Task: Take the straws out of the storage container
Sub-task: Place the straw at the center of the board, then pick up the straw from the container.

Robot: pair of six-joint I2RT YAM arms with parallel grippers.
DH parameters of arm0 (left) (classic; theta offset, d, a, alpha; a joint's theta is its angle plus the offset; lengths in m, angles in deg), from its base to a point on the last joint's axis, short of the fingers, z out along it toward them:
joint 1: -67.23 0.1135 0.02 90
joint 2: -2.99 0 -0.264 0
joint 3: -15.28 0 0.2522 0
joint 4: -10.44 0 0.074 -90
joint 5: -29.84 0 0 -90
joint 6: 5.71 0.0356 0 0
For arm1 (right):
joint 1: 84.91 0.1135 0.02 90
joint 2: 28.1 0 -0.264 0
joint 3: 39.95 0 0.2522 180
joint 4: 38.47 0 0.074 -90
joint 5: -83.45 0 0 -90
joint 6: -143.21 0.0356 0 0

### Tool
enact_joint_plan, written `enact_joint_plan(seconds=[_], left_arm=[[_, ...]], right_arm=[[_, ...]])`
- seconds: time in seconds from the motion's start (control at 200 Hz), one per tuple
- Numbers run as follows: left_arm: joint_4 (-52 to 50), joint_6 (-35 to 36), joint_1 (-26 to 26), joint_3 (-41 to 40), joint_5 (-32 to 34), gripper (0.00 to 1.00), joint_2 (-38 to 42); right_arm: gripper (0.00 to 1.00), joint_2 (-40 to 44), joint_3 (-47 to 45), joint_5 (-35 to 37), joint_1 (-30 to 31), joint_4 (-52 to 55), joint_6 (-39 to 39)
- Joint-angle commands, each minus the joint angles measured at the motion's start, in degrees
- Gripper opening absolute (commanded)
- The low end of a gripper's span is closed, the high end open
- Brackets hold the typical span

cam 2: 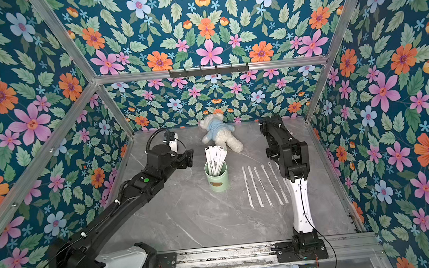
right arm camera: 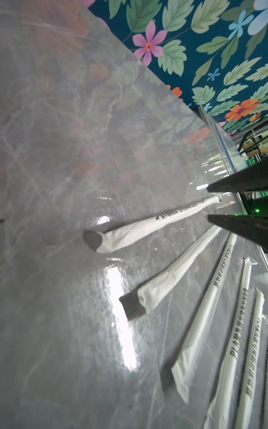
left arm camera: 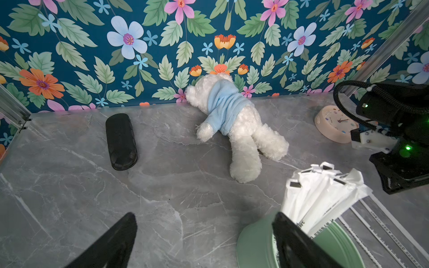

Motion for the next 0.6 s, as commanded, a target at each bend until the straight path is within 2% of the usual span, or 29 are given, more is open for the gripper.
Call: enact_joint_plan(seconds=[0.0, 0.185, 0.36, 0.46, 0.595], left_arm=[[0.61, 0.43, -0.09, 0.07, 0.54, 0.93, -0.21], [0.7, 0.44, -0.05, 0.01, 0.6, 0.93, -0.21], [0.7, 0.43, -0.04, 0.04, 0.76, 0.93, -0.13], [0.86, 0.42, -0.05, 0.07, 0.81, 0.93, 0.07], [0.88, 0.49, -0.02, -0.06, 1.24, 0.93, 0.14]], right_arm=[[0.22, 0.26, 0.14, -0.66, -0.1, 2.37, -0.23], [0.22, 7.03, -4.57, -3.57, -0.07, -1.98, 0.5], [0.22, 22.25, -16.09, -12.06, 1.84, -12.87, 1.85], [0.22, 32.12, -24.03, -15.23, 5.87, -20.48, 2.38], [0.24, 45.02, -35.26, -19.34, 14.19, -34.29, 5.01]])
